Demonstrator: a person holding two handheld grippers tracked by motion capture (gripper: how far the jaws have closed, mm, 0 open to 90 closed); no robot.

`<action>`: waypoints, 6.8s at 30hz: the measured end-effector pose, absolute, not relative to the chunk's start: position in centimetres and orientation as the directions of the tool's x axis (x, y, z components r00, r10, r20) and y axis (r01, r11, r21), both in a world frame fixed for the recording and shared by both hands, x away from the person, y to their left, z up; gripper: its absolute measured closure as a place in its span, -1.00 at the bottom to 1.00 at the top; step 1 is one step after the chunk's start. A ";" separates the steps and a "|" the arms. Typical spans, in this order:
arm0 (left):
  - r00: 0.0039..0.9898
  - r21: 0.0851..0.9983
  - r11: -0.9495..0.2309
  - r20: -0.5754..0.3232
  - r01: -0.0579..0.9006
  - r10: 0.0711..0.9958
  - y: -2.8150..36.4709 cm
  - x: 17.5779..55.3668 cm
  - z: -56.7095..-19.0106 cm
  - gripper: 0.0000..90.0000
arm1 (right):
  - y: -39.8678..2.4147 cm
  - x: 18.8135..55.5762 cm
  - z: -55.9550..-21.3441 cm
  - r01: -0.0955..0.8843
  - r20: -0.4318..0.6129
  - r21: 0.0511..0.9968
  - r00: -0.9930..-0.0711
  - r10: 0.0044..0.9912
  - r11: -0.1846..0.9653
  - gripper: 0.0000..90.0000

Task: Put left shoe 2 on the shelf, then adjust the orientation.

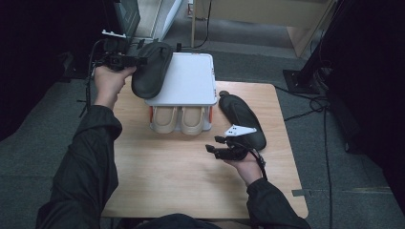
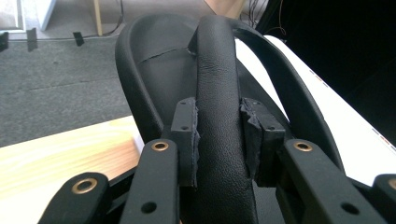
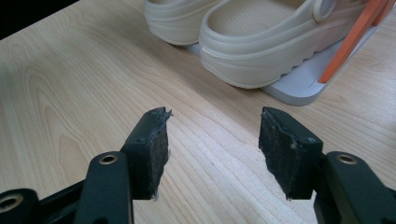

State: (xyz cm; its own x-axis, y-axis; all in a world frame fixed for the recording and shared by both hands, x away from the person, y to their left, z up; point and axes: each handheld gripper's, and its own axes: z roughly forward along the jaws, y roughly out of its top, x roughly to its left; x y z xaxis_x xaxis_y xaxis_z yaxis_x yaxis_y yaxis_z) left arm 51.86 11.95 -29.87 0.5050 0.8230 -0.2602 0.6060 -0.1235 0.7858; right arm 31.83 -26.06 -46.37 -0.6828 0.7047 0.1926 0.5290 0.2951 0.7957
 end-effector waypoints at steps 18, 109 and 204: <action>0.515 0.769 -0.141 -0.269 0.624 0.814 8.2 52.1 -32.8 0.53 | -26.3 31.8 -46.2 0.528 0.192 0.797 -0.682 0.706 0.293 -0.05; 0.587 0.747 -0.233 -0.249 0.623 0.771 16.0 41.1 -41.7 0.06 | -38.2 40.3 -48.0 0.586 0.151 0.797 -0.434 0.888 0.150 0.43; 0.586 0.735 -0.240 -0.255 0.635 0.769 17.0 40.5 -44.1 0.02 | -37.4 42.0 -48.6 0.688 0.231 0.723 -0.321 0.919 0.059 0.57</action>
